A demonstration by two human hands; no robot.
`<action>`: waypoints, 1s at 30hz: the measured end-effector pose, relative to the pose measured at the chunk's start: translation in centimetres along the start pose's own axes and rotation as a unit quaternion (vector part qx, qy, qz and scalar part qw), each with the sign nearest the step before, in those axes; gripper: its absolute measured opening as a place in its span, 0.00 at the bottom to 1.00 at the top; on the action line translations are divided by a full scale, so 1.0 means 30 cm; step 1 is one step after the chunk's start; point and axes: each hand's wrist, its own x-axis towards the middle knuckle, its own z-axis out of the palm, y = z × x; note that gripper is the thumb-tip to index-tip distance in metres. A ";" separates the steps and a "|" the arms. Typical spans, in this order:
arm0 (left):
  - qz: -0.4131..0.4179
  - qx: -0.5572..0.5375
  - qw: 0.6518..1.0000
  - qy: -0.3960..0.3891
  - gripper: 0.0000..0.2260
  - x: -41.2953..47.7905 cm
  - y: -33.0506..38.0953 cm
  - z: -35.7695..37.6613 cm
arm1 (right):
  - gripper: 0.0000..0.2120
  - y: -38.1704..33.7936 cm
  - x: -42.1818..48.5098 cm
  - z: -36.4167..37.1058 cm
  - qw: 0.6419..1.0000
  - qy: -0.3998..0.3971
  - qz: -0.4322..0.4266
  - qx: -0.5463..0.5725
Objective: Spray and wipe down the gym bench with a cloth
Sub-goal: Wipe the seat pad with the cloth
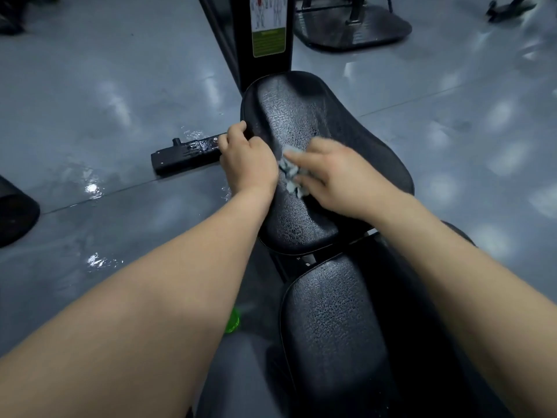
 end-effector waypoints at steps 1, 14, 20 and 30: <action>-0.007 -0.005 1.000 -0.005 0.19 0.000 0.004 -0.007 | 0.19 -0.012 -0.020 -0.001 1.000 -0.015 -0.012 -0.006; -0.017 -0.010 0.981 -0.195 0.16 0.001 -0.077 -0.205 | 0.20 -0.087 -0.002 0.019 1.000 0.005 0.018 -0.020; -0.031 -0.075 0.977 -0.196 0.09 -0.014 -0.168 -0.228 | 0.20 -0.048 0.152 0.021 0.996 0.009 0.075 -0.057; -0.093 -0.127 0.957 -0.243 0.09 -0.004 -0.158 -0.247 | 0.22 -0.097 0.116 0.048 0.996 -0.030 0.009 -0.082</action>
